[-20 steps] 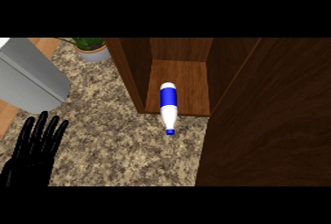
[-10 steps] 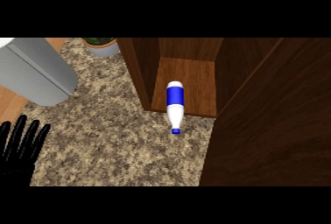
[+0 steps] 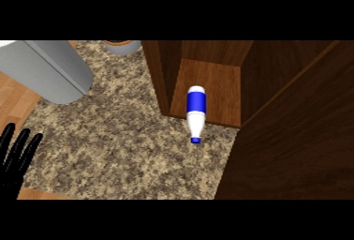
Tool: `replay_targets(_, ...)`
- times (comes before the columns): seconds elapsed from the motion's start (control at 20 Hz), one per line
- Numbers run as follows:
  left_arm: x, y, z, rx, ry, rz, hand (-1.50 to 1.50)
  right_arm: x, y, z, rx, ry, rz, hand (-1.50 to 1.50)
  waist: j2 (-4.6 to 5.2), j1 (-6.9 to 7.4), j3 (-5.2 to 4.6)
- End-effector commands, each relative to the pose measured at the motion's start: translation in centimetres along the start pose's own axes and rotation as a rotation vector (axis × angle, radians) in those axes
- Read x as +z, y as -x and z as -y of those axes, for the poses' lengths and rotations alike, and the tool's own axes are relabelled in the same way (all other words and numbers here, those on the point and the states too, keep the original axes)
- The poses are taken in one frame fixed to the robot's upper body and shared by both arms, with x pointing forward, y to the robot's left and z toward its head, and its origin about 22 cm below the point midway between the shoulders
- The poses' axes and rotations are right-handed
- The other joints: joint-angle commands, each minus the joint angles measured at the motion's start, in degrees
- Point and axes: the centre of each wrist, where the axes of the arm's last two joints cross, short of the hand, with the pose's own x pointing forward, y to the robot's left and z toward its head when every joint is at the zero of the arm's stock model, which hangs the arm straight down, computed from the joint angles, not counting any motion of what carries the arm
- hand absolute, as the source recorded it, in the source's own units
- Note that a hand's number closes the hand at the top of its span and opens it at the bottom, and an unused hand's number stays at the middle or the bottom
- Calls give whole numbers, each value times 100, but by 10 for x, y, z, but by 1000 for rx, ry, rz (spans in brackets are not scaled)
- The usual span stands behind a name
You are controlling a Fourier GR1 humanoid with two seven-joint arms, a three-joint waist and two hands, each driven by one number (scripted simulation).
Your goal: Pick up the bottled water, place it into the cabinet and close the cabinet
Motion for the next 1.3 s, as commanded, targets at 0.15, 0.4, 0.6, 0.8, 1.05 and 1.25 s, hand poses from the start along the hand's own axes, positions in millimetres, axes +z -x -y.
replay_targets(0.15,-1,-5,-6,0,32,-19,-150,-21,-11,-8,29,-184,30,150,75,284,-39)
replay_targets(0.4,-6,-9,-6,4,60,-18,-150,-22,-18,5,177,-295,5,150,37,453,-63)
replay_targets(0.6,-6,-12,-12,-4,52,-28,-150,-28,-16,7,166,-288,20,150,44,372,-60)
replay_targets(0.8,-7,-15,-16,-13,48,-16,-150,-28,-17,11,205,-314,-9,150,26,349,-72)
replay_targets(1.05,-7,-17,-17,-8,51,-14,-150,-30,-18,16,218,-303,9,150,29,372,-73)
replay_targets(1.25,-10,-19,-19,-9,55,-5,-150,-32,-15,17,194,-279,19,150,87,337,-76)
